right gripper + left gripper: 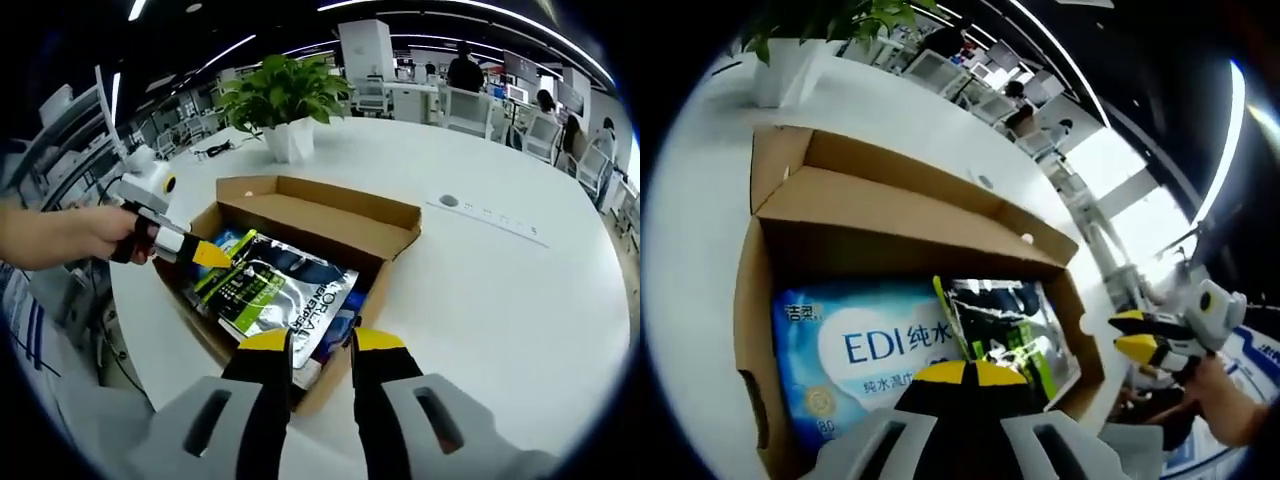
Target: Operate the shoe box by opening the lid, removing the specified soft item, and placing it in the target area until the item is outside and the box remains undamaged.
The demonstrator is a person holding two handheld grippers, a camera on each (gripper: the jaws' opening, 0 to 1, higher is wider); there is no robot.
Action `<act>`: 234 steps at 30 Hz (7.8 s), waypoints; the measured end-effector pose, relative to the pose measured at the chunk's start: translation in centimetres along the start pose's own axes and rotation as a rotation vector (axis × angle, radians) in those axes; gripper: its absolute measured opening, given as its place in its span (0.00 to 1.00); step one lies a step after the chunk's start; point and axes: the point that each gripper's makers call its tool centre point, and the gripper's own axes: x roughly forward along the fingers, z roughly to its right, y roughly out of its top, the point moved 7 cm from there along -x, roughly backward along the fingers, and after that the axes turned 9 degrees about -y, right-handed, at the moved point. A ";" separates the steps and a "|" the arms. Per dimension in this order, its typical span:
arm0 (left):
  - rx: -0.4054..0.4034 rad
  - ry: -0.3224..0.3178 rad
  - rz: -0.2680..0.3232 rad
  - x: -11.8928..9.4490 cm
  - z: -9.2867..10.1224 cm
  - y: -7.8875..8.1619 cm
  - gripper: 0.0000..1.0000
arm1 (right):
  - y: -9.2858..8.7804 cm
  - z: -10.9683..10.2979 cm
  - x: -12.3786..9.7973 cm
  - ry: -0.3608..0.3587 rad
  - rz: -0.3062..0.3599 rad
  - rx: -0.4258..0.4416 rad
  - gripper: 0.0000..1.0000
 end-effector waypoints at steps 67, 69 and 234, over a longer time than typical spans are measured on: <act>-0.002 0.033 0.038 -3.1 0.3 0.5 0.00 | 0.2 -2.6 4.7 0.081 -0.066 0.298 0.00; -0.011 0.032 0.045 -3.3 0.7 0.6 0.00 | 0.4 -2.4 4.4 0.086 -0.060 0.305 0.00; 0.297 0.136 -0.244 23.8 19.6 -3.0 0.32 | -11.8 25.1 -4.3 -0.035 -0.078 0.279 0.36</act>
